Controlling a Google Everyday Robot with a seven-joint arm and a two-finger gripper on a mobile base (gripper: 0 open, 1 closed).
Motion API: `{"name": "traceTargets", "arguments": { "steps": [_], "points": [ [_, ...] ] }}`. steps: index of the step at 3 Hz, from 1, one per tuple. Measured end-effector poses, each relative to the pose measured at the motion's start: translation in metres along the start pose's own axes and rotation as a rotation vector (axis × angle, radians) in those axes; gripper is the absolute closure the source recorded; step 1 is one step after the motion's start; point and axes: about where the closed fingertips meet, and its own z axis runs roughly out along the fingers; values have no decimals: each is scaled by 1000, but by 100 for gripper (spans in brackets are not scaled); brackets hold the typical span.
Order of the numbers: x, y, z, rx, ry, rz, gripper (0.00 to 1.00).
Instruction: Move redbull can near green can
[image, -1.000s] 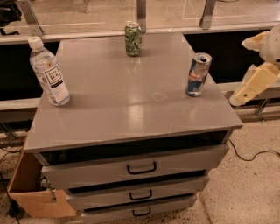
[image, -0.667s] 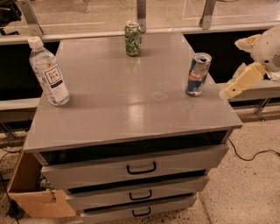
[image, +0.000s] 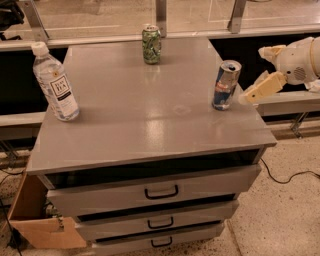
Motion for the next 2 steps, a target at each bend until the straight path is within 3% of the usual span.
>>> {"name": "traceTargets", "arguments": {
  "steps": [2],
  "points": [
    [-11,6,44,-84,-124,78,0]
  ]
}}
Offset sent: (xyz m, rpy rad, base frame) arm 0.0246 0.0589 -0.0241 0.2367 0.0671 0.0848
